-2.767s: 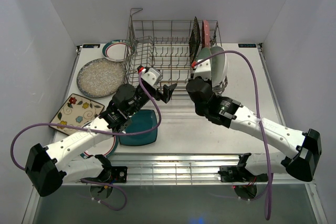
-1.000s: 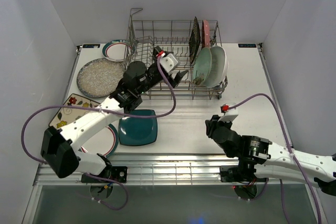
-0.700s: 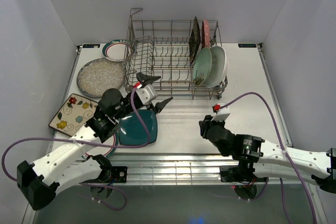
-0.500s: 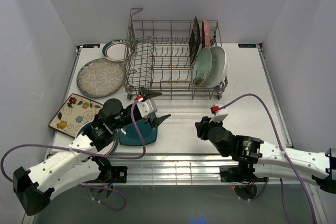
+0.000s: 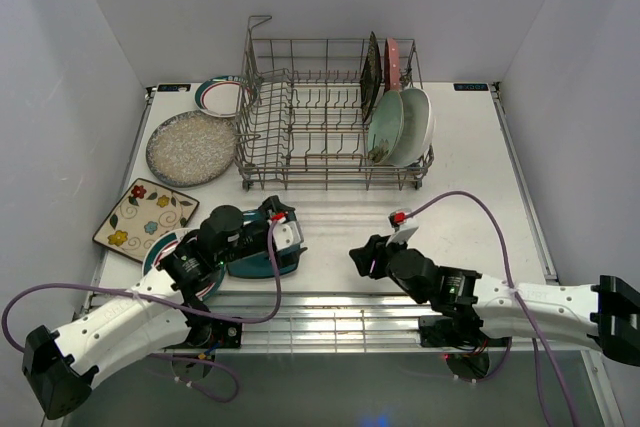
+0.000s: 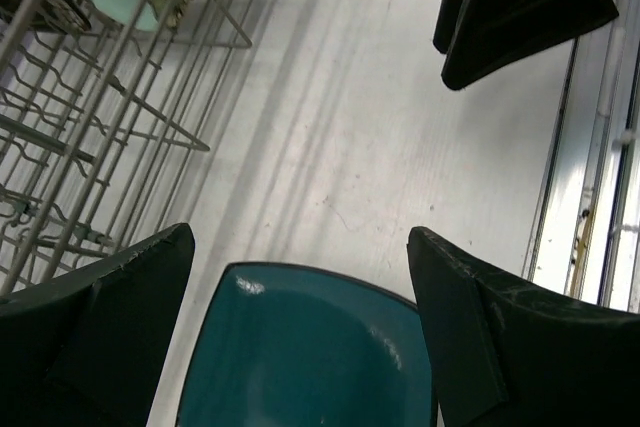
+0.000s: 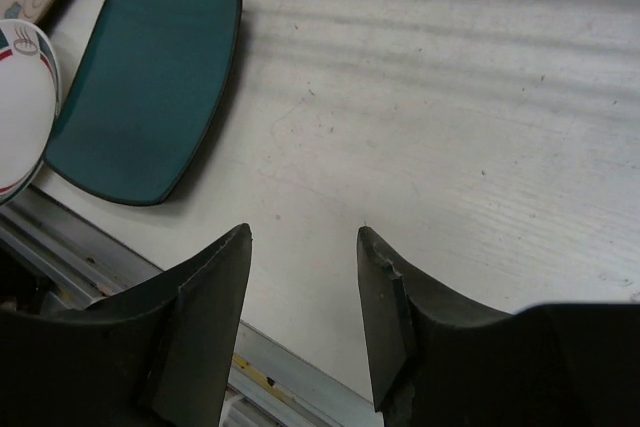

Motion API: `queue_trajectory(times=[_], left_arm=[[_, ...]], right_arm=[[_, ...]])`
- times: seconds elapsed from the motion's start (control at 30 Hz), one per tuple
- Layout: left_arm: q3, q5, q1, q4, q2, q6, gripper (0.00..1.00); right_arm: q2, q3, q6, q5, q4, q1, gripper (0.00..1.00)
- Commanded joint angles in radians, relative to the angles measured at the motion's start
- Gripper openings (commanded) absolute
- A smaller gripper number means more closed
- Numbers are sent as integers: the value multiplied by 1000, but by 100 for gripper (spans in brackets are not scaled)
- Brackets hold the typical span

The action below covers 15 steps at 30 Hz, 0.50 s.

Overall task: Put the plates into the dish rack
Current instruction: Insert the plate into the dish rack, then pick up the plate at the center of the board.

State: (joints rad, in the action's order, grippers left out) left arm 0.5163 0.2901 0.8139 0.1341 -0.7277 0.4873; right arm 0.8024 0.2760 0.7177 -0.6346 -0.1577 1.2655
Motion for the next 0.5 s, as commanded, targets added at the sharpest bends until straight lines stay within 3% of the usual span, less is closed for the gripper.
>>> queue_trajectory(times=[0.0, 0.2, 0.47], left_arm=[[-15, -19, 7, 71, 30, 65, 98], [-45, -124, 8, 88, 36, 73, 98], [-94, -219, 8, 35, 138, -12, 98]], right_arm=[[20, -67, 110, 53, -225, -18, 53], [119, -182, 230, 130, -501, -52, 54], [418, -205, 336, 246, -877, -61, 52]])
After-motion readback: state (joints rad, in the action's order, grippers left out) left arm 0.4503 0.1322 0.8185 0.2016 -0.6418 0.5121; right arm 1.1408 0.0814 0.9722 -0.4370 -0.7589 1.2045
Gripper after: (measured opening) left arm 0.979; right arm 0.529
